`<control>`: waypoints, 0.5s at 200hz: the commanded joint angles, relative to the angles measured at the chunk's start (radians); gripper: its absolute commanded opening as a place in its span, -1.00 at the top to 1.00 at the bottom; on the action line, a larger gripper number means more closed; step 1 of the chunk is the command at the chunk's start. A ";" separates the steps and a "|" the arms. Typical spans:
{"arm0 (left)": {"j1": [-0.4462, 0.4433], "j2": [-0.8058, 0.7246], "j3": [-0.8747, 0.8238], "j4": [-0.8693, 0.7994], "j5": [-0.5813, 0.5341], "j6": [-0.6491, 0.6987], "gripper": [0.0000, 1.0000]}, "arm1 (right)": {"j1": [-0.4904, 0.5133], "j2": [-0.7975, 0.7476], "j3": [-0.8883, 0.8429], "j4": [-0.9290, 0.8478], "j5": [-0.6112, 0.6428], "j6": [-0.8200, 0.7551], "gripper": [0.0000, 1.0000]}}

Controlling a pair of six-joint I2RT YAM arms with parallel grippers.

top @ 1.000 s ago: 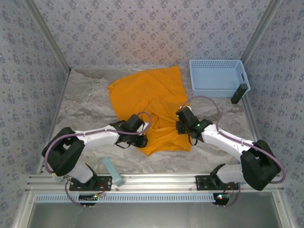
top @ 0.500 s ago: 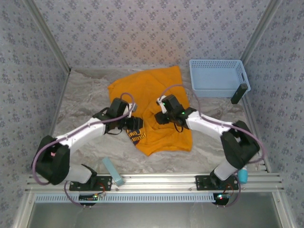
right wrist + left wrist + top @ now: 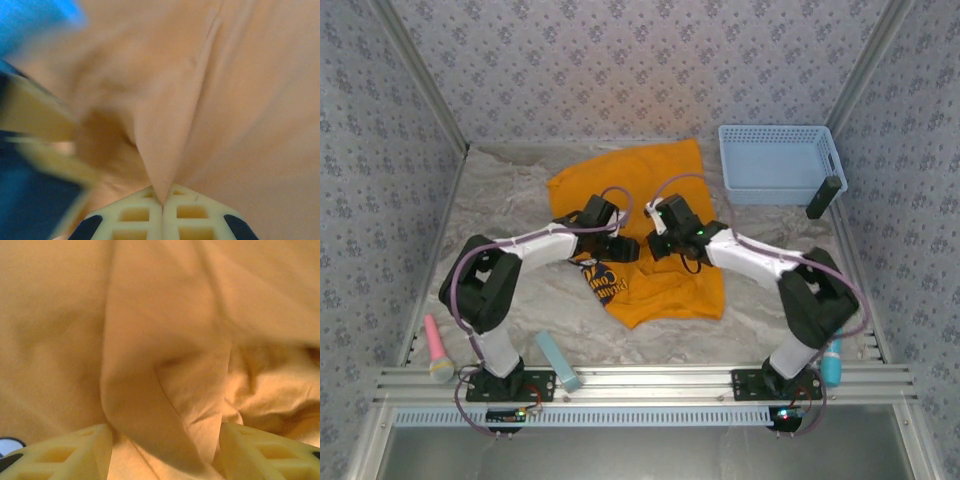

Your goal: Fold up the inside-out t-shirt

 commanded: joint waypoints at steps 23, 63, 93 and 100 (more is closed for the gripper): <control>-0.029 -0.016 0.022 0.022 -0.041 0.080 -0.16 | -0.018 -0.272 -0.115 -0.065 -0.254 0.141 1.00; -0.066 -0.011 -0.021 0.127 -0.009 0.175 0.30 | -0.204 -0.265 -0.235 -0.043 -0.355 0.133 1.00; -0.066 -0.066 -0.081 0.147 0.125 0.296 0.81 | -0.289 -0.165 -0.181 -0.099 -0.400 0.034 0.90; -0.066 -0.090 -0.103 0.144 0.135 0.323 0.86 | -0.301 -0.153 -0.173 -0.104 -0.390 0.021 0.87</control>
